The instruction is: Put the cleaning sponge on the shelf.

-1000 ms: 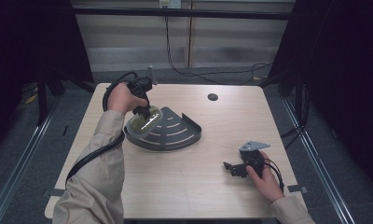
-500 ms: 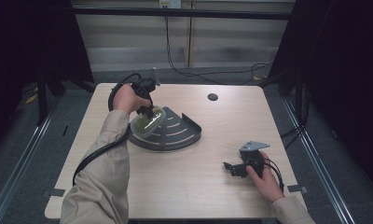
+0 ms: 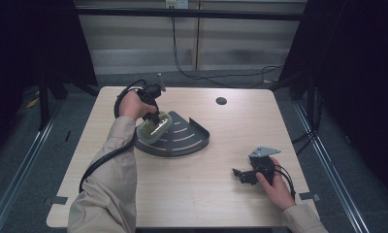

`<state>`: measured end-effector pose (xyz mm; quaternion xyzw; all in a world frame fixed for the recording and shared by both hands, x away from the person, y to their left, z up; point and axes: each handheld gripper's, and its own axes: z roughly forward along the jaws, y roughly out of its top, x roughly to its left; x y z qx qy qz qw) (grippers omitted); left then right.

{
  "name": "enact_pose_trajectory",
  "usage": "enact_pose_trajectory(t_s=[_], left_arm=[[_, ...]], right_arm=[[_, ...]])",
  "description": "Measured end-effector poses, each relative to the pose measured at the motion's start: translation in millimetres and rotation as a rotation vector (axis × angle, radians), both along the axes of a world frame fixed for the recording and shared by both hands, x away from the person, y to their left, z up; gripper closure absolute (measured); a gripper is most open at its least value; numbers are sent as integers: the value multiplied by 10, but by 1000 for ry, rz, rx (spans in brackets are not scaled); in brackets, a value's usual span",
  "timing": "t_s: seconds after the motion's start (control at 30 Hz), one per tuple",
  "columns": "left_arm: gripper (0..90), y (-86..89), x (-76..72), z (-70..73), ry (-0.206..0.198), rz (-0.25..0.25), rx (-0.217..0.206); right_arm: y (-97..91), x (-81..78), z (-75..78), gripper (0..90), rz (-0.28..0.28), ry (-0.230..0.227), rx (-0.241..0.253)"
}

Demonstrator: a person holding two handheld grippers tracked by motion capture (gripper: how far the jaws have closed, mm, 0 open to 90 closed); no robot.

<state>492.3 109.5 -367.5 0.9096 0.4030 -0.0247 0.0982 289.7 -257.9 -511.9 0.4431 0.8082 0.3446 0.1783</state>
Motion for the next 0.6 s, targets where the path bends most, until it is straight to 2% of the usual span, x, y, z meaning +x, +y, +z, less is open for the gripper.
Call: enact_pose_trajectory(t_s=[0.6], left_arm=[[720,2,59,-203,-1,3,2]], right_arm=[[1,0,-2,111,0,-3,1]])
